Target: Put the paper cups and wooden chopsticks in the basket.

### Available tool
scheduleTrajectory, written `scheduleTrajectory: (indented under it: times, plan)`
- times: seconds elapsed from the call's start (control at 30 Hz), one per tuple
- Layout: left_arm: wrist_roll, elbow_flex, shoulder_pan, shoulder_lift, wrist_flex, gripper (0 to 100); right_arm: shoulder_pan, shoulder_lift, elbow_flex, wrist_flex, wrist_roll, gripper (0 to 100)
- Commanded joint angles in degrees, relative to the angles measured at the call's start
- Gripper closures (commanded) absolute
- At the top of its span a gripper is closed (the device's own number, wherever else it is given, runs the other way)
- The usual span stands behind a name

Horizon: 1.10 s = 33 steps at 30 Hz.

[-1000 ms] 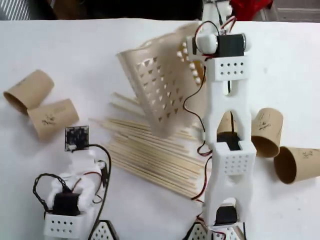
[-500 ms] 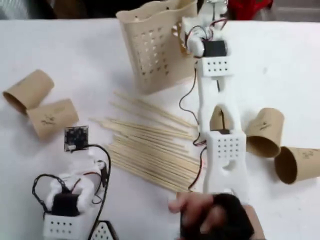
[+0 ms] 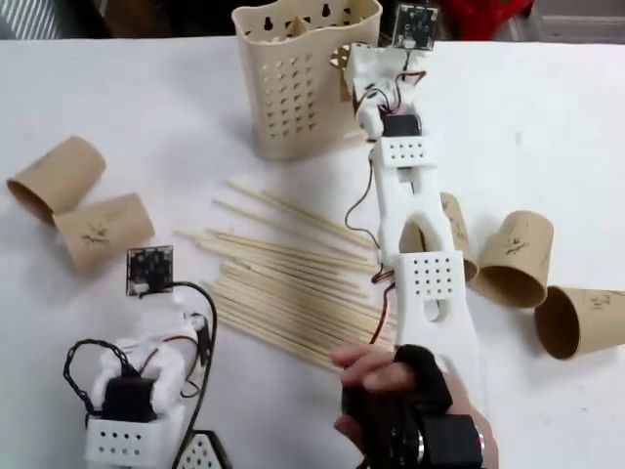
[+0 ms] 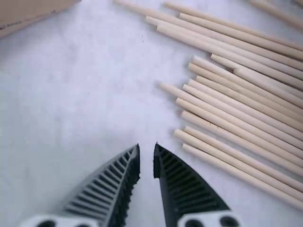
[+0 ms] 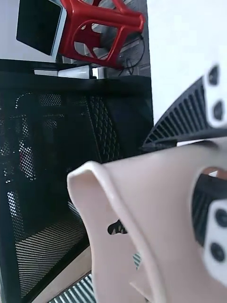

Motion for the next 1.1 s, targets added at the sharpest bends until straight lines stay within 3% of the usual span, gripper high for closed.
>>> scheduleTrajectory:
  times: [0.0, 0.13, 0.33, 0.47, 0.63, 0.8, 1.07]
  plan:
    - [-0.44, -0.26, -0.13, -0.31, -0.97, 92, 0.31, 1.19, -1.85, -0.57, -0.35, 98.3]
    - [-0.44, -0.26, -0.13, -0.31, -1.05, 92, 1.10, 0.57, -2.55, 9.19, -0.35, 89.1]
    - [-0.35, -0.26, -0.13, -0.31, -1.14, 92, 1.63, -3.65, -11.08, 44.44, -0.44, 65.0]
    - [-0.35, -0.26, -0.13, -0.31, -1.14, 92, 1.71, -4.62, -18.55, 61.67, -0.44, 60.4]
    - [-0.35, -0.26, -0.22, -0.31, -1.05, 92, 1.27, -5.05, -24.18, 72.75, -0.35, 60.4]
    - [-0.35, -0.26, -0.31, -0.31, -1.05, 92, 0.66, -5.85, -27.78, 77.49, -0.35, 60.4]
    - [-0.35, -0.26, -0.31, -0.31, -0.97, 92, -0.92, -11.65, -13.27, 79.96, 5.36, 60.6]
